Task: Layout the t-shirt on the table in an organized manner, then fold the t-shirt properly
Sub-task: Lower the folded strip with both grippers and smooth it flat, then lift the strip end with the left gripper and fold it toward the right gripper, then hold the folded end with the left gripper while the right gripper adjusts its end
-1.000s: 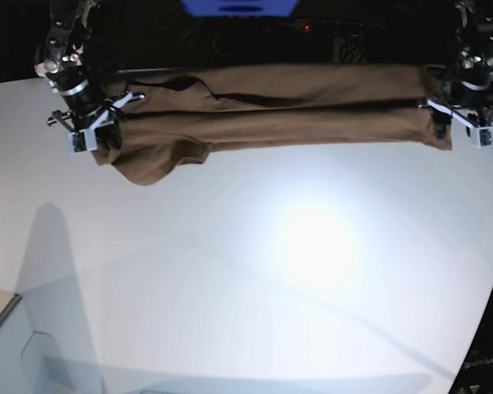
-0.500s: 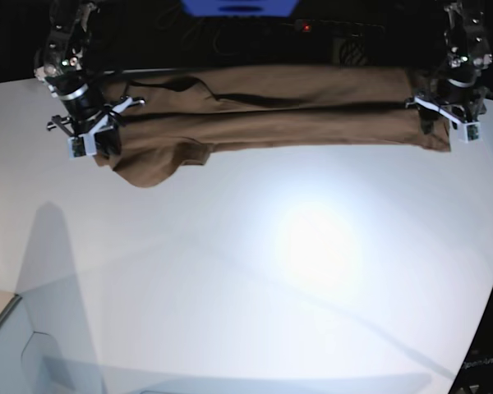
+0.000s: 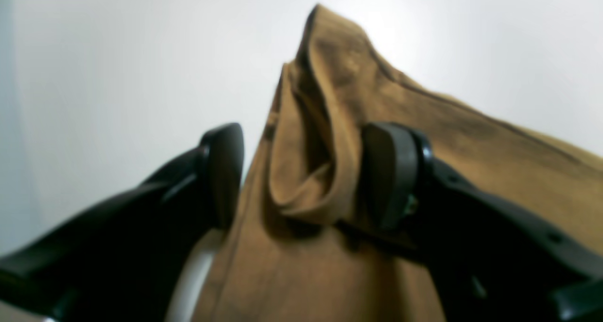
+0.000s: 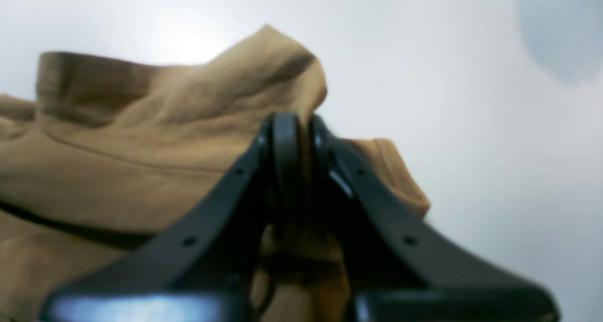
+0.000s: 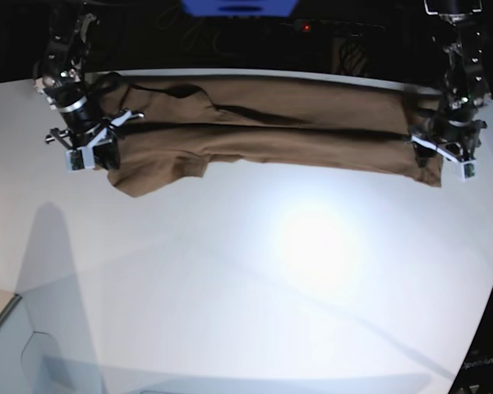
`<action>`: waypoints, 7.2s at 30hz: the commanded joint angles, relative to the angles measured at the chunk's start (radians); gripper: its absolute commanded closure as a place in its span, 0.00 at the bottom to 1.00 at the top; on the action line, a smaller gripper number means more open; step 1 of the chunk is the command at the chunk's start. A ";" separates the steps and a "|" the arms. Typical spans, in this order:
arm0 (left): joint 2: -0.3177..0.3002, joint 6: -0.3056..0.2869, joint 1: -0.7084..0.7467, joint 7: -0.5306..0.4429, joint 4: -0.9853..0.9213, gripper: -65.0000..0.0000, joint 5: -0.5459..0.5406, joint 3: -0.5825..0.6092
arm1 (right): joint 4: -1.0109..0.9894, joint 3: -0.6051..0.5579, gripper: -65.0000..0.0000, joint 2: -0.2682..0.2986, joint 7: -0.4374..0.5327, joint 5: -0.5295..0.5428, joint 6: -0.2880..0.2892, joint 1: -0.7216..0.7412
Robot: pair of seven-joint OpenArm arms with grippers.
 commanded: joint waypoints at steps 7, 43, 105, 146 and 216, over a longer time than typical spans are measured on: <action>-0.008 0.003 -0.027 0.140 0.179 0.40 0.015 -0.005 | 0.015 0.003 1.00 0.006 0.025 0.012 0.004 0.010; 0.006 0.002 -0.017 0.229 0.099 0.40 0.016 -0.082 | 0.015 0.003 1.00 0.004 0.025 0.012 0.004 0.009; 0.397 0.181 -0.019 0.378 0.466 1.00 0.271 0.670 | 0.016 0.000 1.00 -0.016 -0.039 0.011 0.004 0.009; 0.277 0.174 -0.028 0.334 0.372 0.50 0.268 0.461 | 0.026 0.000 1.00 -0.011 -0.039 0.011 0.004 0.012; 0.250 0.174 -0.019 0.219 0.231 0.50 0.268 0.450 | 0.331 -0.056 1.00 -0.083 -0.490 0.017 0.007 0.021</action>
